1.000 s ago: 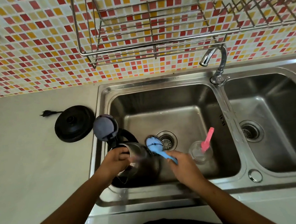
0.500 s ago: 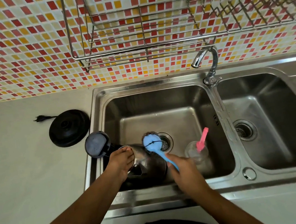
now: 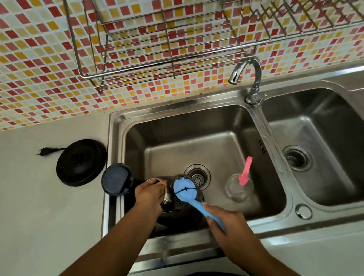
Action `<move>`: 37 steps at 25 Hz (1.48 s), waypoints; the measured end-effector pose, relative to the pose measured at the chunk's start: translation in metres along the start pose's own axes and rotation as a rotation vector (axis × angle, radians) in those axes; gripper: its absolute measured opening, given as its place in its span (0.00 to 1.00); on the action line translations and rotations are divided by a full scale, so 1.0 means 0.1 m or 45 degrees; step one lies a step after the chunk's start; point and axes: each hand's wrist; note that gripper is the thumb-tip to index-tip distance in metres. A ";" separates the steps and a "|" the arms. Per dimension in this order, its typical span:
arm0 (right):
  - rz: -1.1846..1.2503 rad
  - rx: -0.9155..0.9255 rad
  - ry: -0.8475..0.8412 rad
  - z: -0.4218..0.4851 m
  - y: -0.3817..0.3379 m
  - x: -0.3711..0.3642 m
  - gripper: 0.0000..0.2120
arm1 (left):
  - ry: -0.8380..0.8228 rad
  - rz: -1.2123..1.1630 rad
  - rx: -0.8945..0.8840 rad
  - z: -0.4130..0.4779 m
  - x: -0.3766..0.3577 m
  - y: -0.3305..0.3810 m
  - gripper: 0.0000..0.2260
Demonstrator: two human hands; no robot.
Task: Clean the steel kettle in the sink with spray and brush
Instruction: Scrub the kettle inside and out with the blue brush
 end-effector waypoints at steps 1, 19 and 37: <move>-0.025 -0.048 -0.027 -0.05 0.06 0.03 0.16 | 0.013 0.011 0.000 0.01 0.00 0.00 0.07; -0.289 -0.659 -0.038 1.30 0.74 -0.01 0.18 | -0.625 1.982 -0.731 0.12 -0.06 -0.10 0.10; -0.091 -0.218 0.655 1.74 0.27 1.28 0.18 | -0.423 1.358 -0.785 0.27 -0.11 0.13 0.07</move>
Point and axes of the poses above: each hand's wrist, its own z-axis towards the middle knuckle, its own x-axis out of the back of the hand, y = z × x, and after that the axes turned 9 degrees about -y, right-handed
